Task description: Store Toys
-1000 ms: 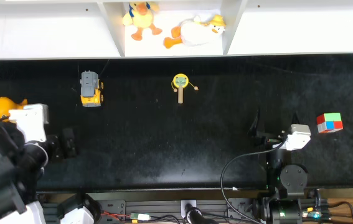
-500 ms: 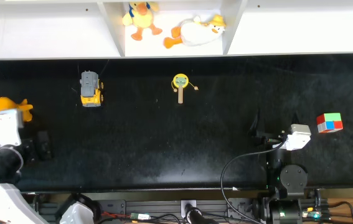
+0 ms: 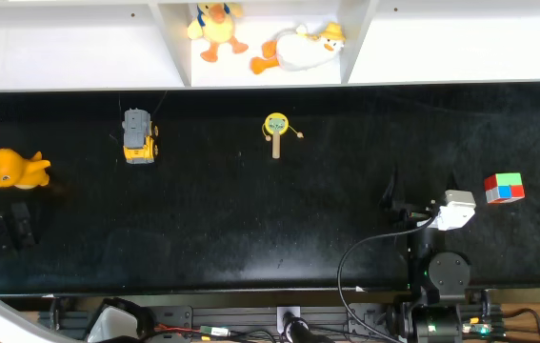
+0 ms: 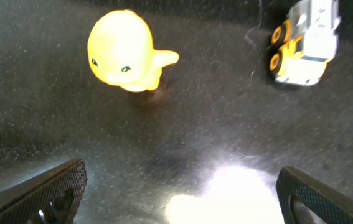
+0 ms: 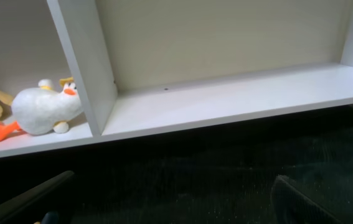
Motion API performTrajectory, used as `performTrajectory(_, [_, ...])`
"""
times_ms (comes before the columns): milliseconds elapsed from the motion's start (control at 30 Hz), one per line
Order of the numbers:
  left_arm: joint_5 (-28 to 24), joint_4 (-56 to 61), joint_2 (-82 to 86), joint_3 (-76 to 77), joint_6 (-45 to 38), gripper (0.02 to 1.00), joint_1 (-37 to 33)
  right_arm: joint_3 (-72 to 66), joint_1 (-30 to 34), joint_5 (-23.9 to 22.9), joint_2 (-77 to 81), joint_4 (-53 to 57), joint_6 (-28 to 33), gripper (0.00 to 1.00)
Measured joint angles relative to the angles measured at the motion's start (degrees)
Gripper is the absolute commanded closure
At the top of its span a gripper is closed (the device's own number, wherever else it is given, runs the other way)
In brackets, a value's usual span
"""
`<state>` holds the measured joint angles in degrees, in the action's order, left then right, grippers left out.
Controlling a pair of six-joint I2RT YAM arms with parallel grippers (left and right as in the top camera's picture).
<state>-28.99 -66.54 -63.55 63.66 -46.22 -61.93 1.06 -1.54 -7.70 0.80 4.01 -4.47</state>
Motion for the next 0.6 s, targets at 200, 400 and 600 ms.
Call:
performTrajectory(200, [3.61, 4.33, -3.5, 0.04, -5.14, 0.023, 0.0, 0.0, 0.0, 0.02, 0.0, 0.04, 0.0, 0.005])
performTrajectory(400, [3.28, 6.14, -6.62, 0.04, -6.93, 0.02, 0.0, 0.0, 0.0, 0.0, 0.0, 0.02, -0.02, 0.007])
performTrajectory(600, [0.9, 8.76, -11.45, 0.04, -7.43, 0.02, 0.0, 0.0, 0.0, 0.0, 0.0, 0.02, 0.0, 0.005])
